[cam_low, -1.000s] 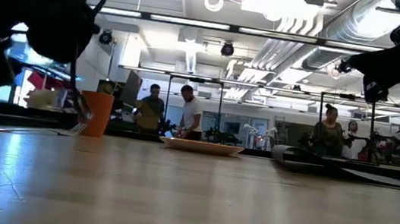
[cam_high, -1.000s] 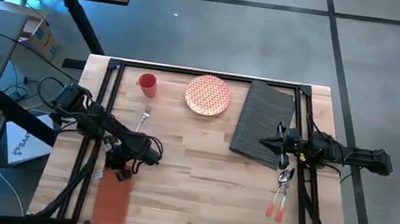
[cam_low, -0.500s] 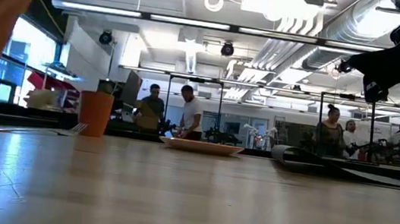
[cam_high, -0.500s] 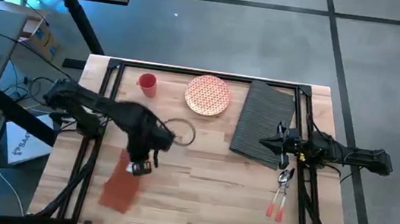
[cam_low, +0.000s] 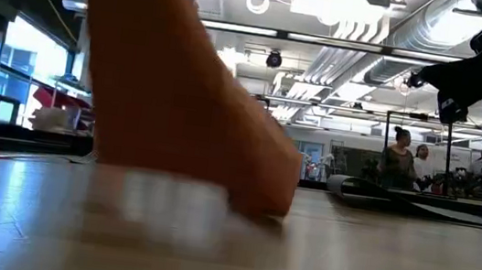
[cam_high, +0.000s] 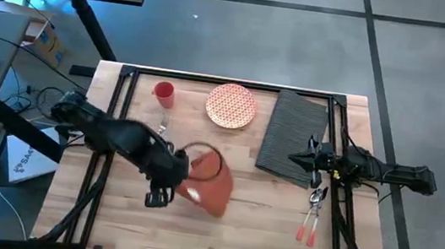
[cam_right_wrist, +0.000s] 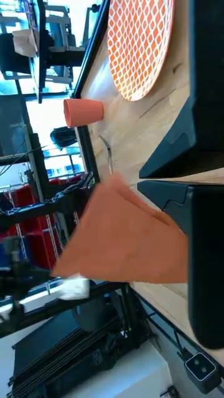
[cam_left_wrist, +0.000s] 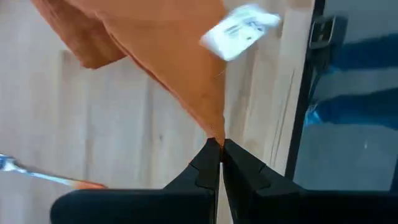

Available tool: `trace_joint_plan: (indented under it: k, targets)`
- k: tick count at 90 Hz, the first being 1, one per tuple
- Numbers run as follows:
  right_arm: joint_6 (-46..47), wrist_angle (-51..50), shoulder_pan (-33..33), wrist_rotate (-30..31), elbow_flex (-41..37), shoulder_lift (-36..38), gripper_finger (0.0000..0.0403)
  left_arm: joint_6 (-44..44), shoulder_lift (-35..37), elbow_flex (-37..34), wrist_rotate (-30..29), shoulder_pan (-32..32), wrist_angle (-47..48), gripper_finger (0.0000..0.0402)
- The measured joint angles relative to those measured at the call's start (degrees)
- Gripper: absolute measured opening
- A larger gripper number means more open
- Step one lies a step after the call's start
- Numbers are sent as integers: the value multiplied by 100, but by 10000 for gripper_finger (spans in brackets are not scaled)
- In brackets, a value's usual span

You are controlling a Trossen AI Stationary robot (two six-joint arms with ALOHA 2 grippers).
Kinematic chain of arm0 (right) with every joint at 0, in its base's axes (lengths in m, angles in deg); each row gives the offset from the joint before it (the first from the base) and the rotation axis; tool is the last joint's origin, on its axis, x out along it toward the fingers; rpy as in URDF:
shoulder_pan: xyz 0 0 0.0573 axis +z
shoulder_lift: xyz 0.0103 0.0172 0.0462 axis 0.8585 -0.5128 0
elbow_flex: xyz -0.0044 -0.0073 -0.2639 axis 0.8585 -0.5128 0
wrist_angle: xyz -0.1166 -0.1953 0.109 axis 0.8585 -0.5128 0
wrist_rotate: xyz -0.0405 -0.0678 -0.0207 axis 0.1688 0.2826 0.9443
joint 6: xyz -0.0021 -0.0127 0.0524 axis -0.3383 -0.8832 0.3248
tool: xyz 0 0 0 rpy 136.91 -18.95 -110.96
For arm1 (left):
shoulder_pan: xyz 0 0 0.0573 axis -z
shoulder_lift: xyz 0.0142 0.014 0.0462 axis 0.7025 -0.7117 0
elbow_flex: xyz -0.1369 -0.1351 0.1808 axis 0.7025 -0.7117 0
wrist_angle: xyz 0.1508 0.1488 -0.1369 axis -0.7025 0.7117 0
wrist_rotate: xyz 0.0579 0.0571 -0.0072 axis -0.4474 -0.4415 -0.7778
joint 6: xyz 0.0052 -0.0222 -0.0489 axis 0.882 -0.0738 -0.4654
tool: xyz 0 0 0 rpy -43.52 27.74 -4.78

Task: Set table place
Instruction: Fold the orange table napkin

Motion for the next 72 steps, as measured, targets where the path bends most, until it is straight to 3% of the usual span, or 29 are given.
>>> trace_joint_plan:
  k: [16, 36, 49, 72]
  targets:
    - [-204, 16, -16, 86, 0, -2, 0, -158, -255, -514, 243, 80, -141, 0]
    - [-175, 157, -41, 440, -2, 0, 0, -862, -217, -272, 541, 1, -424, 0]
    - [1504, 565, -24, 310, -2, 0, 0, -1240, -74, 518, -107, -437, -838, 0]
    - [4615, 627, -26, 1298, -2, 2, 0, -1033, -7, 2096, -1374, -1480, -2565, 0]
